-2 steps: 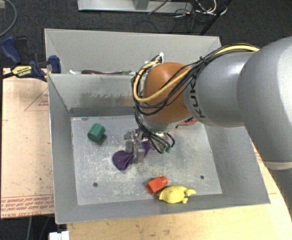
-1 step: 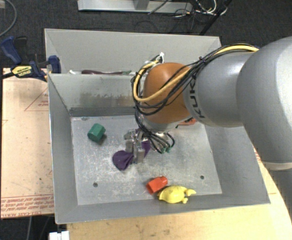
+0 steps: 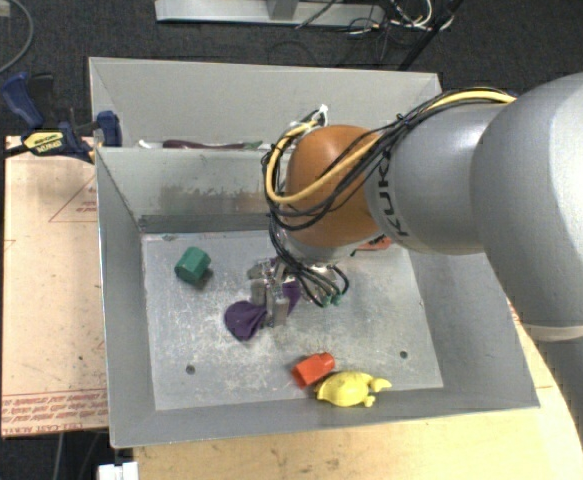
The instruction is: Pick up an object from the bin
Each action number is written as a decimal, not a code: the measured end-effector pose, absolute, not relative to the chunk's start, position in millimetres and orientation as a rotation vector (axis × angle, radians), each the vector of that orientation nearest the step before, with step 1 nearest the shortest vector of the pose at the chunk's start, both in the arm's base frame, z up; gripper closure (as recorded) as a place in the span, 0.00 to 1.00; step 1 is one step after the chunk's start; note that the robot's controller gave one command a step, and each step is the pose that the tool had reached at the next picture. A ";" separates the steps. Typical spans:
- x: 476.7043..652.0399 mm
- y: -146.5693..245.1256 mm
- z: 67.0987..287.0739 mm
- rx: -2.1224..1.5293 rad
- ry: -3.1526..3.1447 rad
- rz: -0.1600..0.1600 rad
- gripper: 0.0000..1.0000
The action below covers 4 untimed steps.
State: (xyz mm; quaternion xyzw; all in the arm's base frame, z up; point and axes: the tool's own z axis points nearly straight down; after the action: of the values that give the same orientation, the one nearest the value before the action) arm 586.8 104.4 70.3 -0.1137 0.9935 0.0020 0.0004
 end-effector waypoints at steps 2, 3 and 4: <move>586.7 104.1 70.2 -0.357 3.121 0.006 1.00; 586.7 104.2 70.2 -0.357 3.121 0.006 1.00; 586.7 104.2 70.2 -0.357 3.121 0.006 1.00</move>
Offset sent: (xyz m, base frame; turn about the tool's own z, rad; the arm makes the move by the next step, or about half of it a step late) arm 0.0000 0.0000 0.0000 0.0000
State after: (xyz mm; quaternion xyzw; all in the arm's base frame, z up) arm 586.7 104.2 70.2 -0.1136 0.9935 0.0020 0.0001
